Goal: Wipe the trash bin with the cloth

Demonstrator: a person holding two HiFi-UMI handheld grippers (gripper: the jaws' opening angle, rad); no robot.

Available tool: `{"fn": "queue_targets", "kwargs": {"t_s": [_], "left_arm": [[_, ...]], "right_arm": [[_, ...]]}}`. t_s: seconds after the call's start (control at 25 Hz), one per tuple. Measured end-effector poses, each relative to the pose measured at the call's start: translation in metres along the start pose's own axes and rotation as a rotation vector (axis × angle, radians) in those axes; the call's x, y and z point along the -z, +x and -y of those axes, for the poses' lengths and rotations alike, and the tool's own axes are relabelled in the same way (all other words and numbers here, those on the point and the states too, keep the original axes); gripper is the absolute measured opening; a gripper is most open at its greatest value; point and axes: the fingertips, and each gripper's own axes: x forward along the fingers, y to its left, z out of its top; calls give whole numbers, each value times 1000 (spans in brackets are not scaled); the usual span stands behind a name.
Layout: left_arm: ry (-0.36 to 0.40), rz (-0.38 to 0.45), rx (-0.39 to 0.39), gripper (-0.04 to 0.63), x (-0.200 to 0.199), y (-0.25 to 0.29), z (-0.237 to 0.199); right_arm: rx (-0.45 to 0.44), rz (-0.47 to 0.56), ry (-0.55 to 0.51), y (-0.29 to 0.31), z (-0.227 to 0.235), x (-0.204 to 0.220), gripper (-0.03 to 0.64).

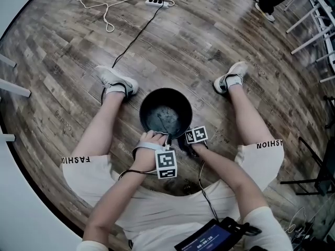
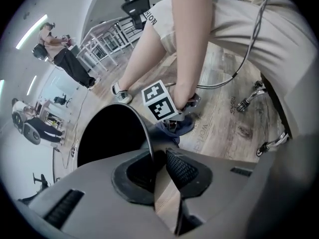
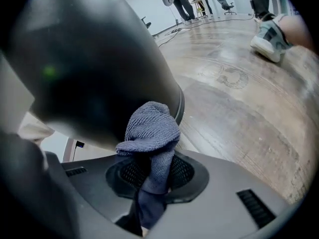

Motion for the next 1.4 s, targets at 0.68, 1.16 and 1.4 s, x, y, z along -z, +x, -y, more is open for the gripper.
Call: {"fn": "queue_targets", "kwargs": {"t_s": [0.68,1.16,1.4], "left_arm": [[38,26,-25,161,29,-12,-8],[137,-19,-9,94,21,-2,6],[6,-50,-14,86,7,3,0]], "right_arm": [[-142,-3,24,-137,-85,-3,86],[-168,19,-85,-123,-99,-40,86],[-106,-24,-20,-43,-41,-17,86]]}}
